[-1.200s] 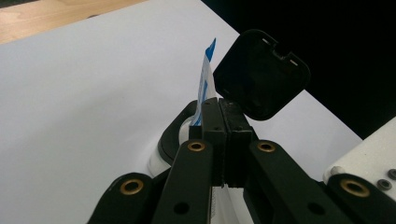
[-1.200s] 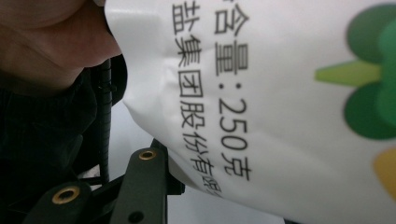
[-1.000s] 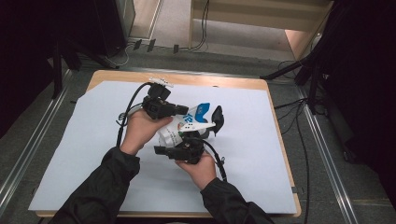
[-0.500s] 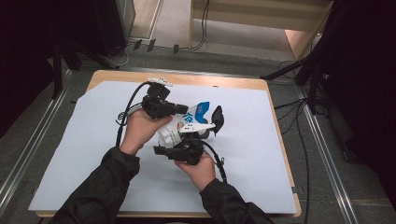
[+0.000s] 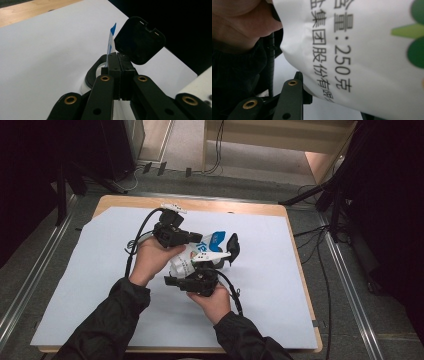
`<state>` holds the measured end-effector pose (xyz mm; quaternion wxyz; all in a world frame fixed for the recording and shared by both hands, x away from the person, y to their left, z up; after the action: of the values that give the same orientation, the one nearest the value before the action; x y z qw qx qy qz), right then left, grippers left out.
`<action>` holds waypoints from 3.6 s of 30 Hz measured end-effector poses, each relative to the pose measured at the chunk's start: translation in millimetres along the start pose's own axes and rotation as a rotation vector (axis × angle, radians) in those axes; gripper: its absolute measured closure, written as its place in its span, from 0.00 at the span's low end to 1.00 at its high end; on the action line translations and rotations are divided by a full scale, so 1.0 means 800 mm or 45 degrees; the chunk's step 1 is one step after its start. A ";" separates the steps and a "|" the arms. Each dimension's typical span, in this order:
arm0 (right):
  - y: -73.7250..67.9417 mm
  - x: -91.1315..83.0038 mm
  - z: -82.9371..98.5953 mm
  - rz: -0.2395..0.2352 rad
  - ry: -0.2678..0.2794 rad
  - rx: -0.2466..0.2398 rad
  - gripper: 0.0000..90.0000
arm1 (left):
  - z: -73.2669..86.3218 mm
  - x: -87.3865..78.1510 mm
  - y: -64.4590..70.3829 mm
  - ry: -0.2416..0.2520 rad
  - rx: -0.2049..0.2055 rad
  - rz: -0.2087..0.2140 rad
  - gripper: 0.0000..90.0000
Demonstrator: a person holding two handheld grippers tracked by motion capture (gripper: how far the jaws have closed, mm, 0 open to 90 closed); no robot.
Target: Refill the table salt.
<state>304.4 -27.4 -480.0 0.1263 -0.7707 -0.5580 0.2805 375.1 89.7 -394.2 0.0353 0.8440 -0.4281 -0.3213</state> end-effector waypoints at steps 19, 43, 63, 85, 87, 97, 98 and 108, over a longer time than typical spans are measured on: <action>0.001 0.001 0.001 0.000 -0.001 -0.006 0.77 | -0.002 0.003 0.002 0.000 0.012 -0.014 1.00; -0.001 0.000 0.000 -0.033 -0.003 0.008 0.82 | -0.002 0.005 0.000 -0.009 0.008 -0.011 1.00; -0.001 0.002 0.001 -0.017 -0.010 -0.008 0.80 | -0.002 0.007 -0.001 -0.029 0.009 -0.009 1.00; 0.006 0.016 0.022 0.073 -0.026 -0.140 0.74 | 0.017 -0.001 -0.011 -0.045 0.014 0.031 1.00; 0.007 0.017 0.023 0.080 -0.030 -0.152 0.73 | 0.019 -0.001 -0.011 -0.051 0.018 0.041 1.00; 0.013 0.017 0.028 0.102 -0.030 -0.132 0.72 | 0.024 0.001 -0.013 -0.109 0.024 0.053 0.99; 0.014 0.018 0.029 0.105 -0.032 -0.135 0.72 | 0.024 0.001 -0.014 -0.112 0.021 0.052 0.99; 0.019 0.019 0.034 0.133 -0.059 -0.151 0.73 | 0.029 0.005 -0.015 -0.151 0.024 0.051 0.98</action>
<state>304.2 -21.5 -514.3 0.0527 -0.7983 -0.5355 0.2707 372.0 99.2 -418.3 0.0085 0.8150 -0.4492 -0.3659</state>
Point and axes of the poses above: each handheld gripper's, and its own axes: x roughly forward along the jaws, z roughly out of its underside, y roughly to its right, the point moved 2 cm from there along x, roughly forward along the jaws, and after that the axes turned 6 degrees about y, right-handed, at the moved point
